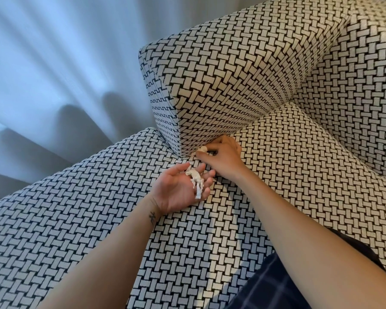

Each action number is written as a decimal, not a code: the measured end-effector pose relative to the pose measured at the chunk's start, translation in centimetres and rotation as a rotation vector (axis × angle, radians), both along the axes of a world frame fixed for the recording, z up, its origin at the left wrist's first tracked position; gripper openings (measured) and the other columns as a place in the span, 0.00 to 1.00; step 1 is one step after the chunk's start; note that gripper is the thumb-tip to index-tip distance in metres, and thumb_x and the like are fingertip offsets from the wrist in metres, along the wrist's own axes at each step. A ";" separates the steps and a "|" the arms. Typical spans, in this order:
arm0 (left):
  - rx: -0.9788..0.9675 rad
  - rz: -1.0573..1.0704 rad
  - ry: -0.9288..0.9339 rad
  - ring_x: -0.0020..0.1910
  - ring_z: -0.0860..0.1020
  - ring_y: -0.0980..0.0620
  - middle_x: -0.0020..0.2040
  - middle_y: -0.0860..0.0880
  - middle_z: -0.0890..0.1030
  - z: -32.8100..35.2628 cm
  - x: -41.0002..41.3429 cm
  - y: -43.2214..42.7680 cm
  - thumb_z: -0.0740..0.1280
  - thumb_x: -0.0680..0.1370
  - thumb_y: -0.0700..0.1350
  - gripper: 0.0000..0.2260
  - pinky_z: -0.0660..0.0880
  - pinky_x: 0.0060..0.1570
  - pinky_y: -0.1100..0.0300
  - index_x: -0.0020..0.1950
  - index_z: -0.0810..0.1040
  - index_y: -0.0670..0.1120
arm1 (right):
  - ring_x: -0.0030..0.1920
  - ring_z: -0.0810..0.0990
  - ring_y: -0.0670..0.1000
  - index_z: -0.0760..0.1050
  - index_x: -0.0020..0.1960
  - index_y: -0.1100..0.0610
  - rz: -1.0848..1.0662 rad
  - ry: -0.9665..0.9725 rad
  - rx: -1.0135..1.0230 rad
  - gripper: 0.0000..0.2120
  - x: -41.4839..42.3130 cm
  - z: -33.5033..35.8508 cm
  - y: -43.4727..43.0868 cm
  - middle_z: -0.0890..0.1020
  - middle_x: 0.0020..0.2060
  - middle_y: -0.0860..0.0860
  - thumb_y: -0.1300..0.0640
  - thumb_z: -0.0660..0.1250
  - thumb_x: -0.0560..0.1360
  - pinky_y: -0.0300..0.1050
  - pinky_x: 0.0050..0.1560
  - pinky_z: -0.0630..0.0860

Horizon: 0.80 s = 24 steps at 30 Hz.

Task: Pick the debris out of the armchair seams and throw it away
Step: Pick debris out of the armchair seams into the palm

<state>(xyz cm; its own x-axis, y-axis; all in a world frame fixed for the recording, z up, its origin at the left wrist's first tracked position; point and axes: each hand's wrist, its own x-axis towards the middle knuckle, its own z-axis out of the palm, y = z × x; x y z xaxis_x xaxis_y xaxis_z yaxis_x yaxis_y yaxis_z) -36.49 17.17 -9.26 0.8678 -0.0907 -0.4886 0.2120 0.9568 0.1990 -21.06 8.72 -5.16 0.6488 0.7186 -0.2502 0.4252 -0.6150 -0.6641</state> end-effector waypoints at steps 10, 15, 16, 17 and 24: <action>-0.022 0.017 -0.022 0.65 0.76 0.40 0.69 0.38 0.75 0.1 0.1 -0.1 0.56 0.85 0.54 0.23 0.73 0.65 0.44 0.76 0.67 0.43 | 0.71 0.66 0.50 0.82 0.57 0.40 0.035 0.127 0.113 0.21 -0.7 1.6 -1.8 0.75 0.62 0.42 0.32 0.66 0.69 0.61 0.74 0.62; 0.002 0.007 -0.035 0.67 0.75 0.41 0.70 0.37 0.74 0.5 0.0 -0.3 0.55 0.86 0.51 0.22 0.70 0.69 0.45 0.76 0.66 0.40 | 0.78 0.51 0.50 0.75 0.68 0.38 0.240 0.008 -0.072 0.22 -2.5 2.6 -3.4 0.67 0.74 0.43 0.41 0.71 0.74 0.57 0.76 0.48; 0.016 0.004 -0.034 0.68 0.74 0.41 0.70 0.36 0.74 0.4 -0.1 -0.4 0.54 0.86 0.50 0.22 0.69 0.70 0.46 0.75 0.67 0.40 | 0.78 0.51 0.50 0.74 0.69 0.38 0.266 -0.009 -0.081 0.23 -2.8 2.6 -3.6 0.67 0.74 0.44 0.41 0.71 0.74 0.55 0.76 0.47; 0.028 0.001 -0.036 0.69 0.74 0.41 0.70 0.36 0.73 0.4 -0.1 -0.4 0.54 0.86 0.50 0.21 0.68 0.71 0.47 0.75 0.68 0.39 | 0.78 0.51 0.51 0.73 0.70 0.39 0.278 -0.013 -0.082 0.25 -2.9 2.6 -3.7 0.67 0.74 0.45 0.42 0.72 0.74 0.55 0.77 0.47; 0.003 0.015 -0.082 0.66 0.75 0.43 0.68 0.37 0.75 0.1 0.0 -0.4 0.58 0.84 0.47 0.20 0.73 0.68 0.49 0.74 0.68 0.41 | 0.75 0.59 0.45 0.74 0.70 0.43 0.182 0.094 0.004 0.23 -2.0 4.2 -5.6 0.69 0.72 0.43 0.43 0.70 0.77 0.49 0.75 0.55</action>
<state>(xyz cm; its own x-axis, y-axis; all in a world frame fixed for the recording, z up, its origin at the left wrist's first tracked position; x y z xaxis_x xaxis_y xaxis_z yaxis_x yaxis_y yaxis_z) -36.53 16.79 -9.14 0.9063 -0.0762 -0.4157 0.1806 0.9591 0.2180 -23.02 3.12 -1.00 0.4817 0.8232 -0.3005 0.4649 -0.5307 -0.7086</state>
